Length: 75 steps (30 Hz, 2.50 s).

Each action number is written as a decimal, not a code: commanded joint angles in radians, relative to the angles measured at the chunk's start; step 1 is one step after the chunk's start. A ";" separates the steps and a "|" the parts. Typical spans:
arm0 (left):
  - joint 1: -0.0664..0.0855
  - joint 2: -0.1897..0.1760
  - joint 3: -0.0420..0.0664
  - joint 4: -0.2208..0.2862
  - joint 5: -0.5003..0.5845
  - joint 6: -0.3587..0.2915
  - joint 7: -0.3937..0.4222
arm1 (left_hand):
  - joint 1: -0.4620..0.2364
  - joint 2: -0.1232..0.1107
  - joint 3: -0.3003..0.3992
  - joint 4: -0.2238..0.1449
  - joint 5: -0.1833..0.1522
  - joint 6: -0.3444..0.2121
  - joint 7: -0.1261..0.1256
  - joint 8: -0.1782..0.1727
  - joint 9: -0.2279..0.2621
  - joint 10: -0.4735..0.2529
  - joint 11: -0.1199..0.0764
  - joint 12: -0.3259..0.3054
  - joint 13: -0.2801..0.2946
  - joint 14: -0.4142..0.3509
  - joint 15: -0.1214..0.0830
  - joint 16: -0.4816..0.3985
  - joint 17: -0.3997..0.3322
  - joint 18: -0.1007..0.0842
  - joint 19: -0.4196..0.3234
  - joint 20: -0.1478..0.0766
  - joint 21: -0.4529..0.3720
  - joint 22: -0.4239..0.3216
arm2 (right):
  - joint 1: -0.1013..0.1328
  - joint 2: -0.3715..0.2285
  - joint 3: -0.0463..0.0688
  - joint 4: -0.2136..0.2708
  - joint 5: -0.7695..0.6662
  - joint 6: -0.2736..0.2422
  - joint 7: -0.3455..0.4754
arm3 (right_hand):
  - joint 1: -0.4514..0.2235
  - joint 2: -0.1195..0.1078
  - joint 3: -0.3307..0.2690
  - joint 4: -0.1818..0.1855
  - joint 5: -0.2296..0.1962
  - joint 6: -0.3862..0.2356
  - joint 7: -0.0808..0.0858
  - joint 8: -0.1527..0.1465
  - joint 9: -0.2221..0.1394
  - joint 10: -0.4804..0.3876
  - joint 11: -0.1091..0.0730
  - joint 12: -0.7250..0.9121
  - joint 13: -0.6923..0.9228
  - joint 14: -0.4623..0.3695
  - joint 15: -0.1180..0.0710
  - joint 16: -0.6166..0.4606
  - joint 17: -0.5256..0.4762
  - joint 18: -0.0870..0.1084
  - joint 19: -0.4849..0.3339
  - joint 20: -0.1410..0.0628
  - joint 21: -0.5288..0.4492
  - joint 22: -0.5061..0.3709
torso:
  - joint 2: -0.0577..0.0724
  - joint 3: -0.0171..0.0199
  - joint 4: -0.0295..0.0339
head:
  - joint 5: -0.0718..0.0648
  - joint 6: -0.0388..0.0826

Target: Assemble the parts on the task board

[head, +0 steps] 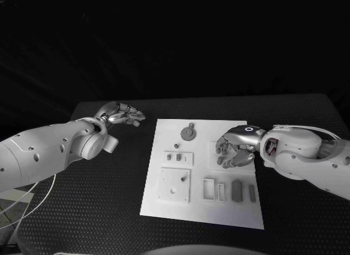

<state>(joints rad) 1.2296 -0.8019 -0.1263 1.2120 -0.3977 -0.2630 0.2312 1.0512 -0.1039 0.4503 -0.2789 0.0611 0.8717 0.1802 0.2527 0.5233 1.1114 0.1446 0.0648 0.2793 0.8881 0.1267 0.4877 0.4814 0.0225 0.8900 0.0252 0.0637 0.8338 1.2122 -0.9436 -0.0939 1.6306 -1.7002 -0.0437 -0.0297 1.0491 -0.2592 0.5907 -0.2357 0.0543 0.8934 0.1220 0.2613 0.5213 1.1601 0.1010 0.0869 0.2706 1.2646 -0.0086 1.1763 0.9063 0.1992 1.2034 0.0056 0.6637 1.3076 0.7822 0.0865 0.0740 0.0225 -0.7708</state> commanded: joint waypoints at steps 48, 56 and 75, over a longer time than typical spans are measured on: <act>0.002 0.005 0.000 -0.003 0.004 0.007 0.014 | 0.000 0.009 -0.001 0.002 -0.004 -0.006 0.001 0.006 -0.002 -0.002 -0.002 0.004 -0.003 0.007 0.000 -0.009 0.006 0.011 0.003 0.003 0.005 -0.004 | -0.027 0.037 0.003 0.036 -0.158 -0.142 -0.017 | 0.156 0.225 0.015 -0.059 0.004 0.146 -0.015 0.081 0.031 0.157 -0.072 0.095 0.078 0.030 -0.073 0.018 -0.006 0.063 0.023 -0.024 0.017 0.022 | -0.001 0.0000 0.0001 | 0.010 -0.020; 0.002 0.006 0.000 -0.002 0.004 0.004 0.014 | 0.000 0.009 -0.001 0.002 -0.004 -0.006 0.001 0.007 -0.003 -0.002 -0.002 0.004 -0.003 0.007 0.000 -0.010 0.007 0.011 0.003 0.003 0.005 -0.004 | -0.023 0.049 0.028 0.079 -0.164 -0.164 -0.017 | 0.158 0.223 0.014 -0.059 0.005 0.148 -0.016 0.082 0.033 0.159 -0.073 0.096 0.081 0.031 -0.074 0.020 -0.005 0.063 0.024 -0.024 0.019 0.022 | 0.000 -0.0020 0.0010 | 0.015 -0.016; 0.003 0.025 0.001 -0.003 0.009 0.001 0.011 | 0.001 0.009 -0.001 0.001 -0.004 -0.006 0.001 0.007 -0.003 -0.002 -0.002 0.004 -0.003 0.007 0.000 -0.011 0.009 0.011 0.003 0.003 0.005 -0.006 | -0.092 0.241 0.017 0.064 -0.118 -0.187 0.026 | 0.161 0.225 0.014 -0.059 0.005 0.147 -0.016 0.082 0.034 0.156 -0.073 0.095 0.083 0.030 -0.075 0.021 -0.004 0.063 0.023 -0.025 0.020 0.022 | 0.001 -0.0026 0.0016 | 0.092 -0.032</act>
<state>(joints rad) 1.2297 -0.7793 -0.1261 1.2085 -0.3957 -0.2630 0.2317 1.0512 -0.1039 0.4503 -0.2789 0.0611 0.8717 0.1802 0.2562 0.5219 1.1114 0.1446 0.0647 0.2769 0.8881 0.1266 0.4800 0.4892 0.0224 0.8900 0.0251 0.0637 0.8296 1.1249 -0.7093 -0.0765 1.6989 -1.8236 -0.2144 -0.0245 1.1733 -0.0670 0.6097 -0.2966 0.0542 1.0380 0.1062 0.3395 0.5544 1.2962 0.0447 0.1788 0.3510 1.3003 -0.0699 1.1909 0.9013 0.1981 1.2290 -0.0126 0.6773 1.3074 0.7832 0.0832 0.0767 0.0988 -0.7993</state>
